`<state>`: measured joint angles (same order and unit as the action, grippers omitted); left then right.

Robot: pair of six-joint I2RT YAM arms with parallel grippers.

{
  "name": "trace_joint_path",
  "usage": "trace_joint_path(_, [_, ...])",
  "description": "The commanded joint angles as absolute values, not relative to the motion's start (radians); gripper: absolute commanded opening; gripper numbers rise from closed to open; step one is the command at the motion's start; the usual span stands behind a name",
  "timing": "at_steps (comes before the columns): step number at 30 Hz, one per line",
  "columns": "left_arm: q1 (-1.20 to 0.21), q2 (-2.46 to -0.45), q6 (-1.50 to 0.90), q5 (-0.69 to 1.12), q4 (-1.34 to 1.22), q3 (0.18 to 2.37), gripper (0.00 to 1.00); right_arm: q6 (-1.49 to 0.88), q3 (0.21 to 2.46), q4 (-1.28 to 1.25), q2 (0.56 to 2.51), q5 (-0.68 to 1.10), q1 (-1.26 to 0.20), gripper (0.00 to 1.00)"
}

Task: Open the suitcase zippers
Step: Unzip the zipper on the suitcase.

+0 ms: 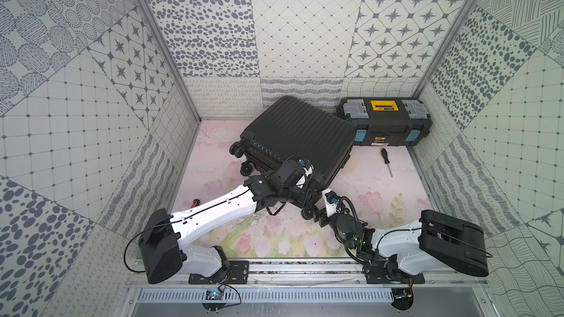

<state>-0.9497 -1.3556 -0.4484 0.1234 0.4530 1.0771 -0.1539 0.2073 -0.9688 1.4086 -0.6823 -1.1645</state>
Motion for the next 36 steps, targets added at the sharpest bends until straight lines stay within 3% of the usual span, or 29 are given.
trace_joint_path(1, [-0.959,-1.391,-0.524,0.136,0.216,1.106,0.19,-0.185,0.221,-1.059,1.442,-0.723,-1.17,0.76])
trace_joint_path(6, [-0.972,-1.399,-0.539,0.126,0.206,1.111,0.18,-0.193,0.242,-1.054,1.48,-0.745,-1.17,0.63])
trace_joint_path(11, [-0.972,-1.388,-0.546,0.114,0.205,1.096,0.17,-0.204,0.24,-1.084,1.511,-0.756,-1.169,0.38])
trace_joint_path(17, [-0.972,-1.36,-0.536,0.08,0.231,1.058,0.17,-0.177,0.222,-1.083,1.477,-0.746,-1.166,0.0])
trace_joint_path(27, [-0.973,-1.278,-0.501,0.026,0.297,0.996,0.17,-0.203,0.15,-0.924,1.285,-0.655,-1.101,0.0])
trace_joint_path(32, [-0.974,-1.213,-0.499,0.019,0.343,0.953,0.17,-0.285,0.17,-0.61,1.055,-0.522,-0.944,0.0])
trace_joint_path(36, [-0.989,-1.154,-0.501,0.011,0.395,0.92,0.17,-0.268,0.182,-0.503,0.932,-0.382,-0.795,0.0])
